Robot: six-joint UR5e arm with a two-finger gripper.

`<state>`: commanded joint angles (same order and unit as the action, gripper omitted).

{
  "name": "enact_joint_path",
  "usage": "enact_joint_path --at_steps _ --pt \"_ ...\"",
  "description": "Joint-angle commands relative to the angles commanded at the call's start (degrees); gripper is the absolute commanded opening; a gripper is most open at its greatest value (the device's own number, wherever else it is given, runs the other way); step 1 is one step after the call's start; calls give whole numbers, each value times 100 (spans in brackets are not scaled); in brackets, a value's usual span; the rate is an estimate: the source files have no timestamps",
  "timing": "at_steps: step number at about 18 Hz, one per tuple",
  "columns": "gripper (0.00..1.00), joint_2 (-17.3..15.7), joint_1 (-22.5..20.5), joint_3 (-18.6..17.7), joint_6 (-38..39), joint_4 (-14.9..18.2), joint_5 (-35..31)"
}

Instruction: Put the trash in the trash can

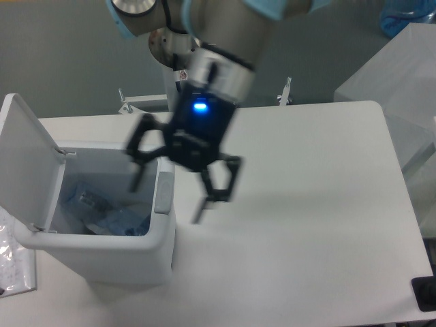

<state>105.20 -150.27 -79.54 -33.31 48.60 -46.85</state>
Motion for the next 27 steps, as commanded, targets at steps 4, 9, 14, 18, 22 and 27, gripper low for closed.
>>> enact_joint_path --at_steps 4,9,14,18,22,27 --pt "100 290 -423 -18 0 9 -35" --pt "100 615 -608 96 -17 18 -824" --pt "100 905 -617 97 -482 79 -1845" --pt "100 1055 -643 166 -956 332 -1985" --pt "100 1152 -617 482 -1914 1404 -2662" --pt "100 1161 -565 474 -3293 2029 -3444"
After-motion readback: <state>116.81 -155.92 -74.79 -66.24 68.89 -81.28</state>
